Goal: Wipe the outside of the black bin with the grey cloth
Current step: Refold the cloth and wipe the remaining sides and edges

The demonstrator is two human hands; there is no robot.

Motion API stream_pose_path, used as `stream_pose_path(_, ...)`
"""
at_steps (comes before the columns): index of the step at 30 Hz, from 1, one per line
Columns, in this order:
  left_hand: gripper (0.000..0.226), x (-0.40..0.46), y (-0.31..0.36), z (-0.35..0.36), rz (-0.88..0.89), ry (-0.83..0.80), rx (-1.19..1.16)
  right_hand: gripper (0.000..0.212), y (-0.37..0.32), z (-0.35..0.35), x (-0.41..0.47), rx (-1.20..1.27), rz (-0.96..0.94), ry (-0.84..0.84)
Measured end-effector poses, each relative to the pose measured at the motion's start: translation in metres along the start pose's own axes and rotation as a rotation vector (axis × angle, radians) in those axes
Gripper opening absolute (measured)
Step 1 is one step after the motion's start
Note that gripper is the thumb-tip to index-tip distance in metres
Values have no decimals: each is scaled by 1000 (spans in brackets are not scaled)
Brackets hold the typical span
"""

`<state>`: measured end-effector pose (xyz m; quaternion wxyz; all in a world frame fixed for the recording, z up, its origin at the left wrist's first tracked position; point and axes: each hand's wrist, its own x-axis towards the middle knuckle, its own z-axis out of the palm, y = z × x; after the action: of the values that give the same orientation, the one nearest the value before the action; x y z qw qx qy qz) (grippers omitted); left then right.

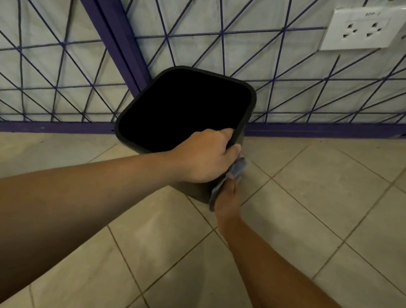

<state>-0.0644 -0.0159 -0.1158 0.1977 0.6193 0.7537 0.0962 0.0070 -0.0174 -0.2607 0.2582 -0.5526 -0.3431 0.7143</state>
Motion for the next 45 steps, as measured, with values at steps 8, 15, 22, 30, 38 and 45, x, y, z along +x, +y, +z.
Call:
stream_pose_path(8, 21, 1, -3, -2, 42, -6, -39, 31, 35, 10, -47, -28, 78, 2)
stream_pose_path(15, 38, -13, -16, -15, 27, -174, -117, 37, 55, -36, -57, -116, 61, 152)
stream_pose_path(22, 23, -39, -32, -37, -80, -311, -88, 42, 37, -41, -49, 4, 54, 157)
stream_pose_path(30, 37, -37, -32, -25, -25, -218, 70, 20, 30, 13, -23, 417, 305, 47)
stream_pose_path(38, 31, -34, -37, -18, 32, -153, 54, 33, 32, 37, -23, 442, 472, 132)
stream_pose_path(45, 32, -31, -41, -18, 39, -158, 5, 8, 38, 42, -18, 618, 409, 255)
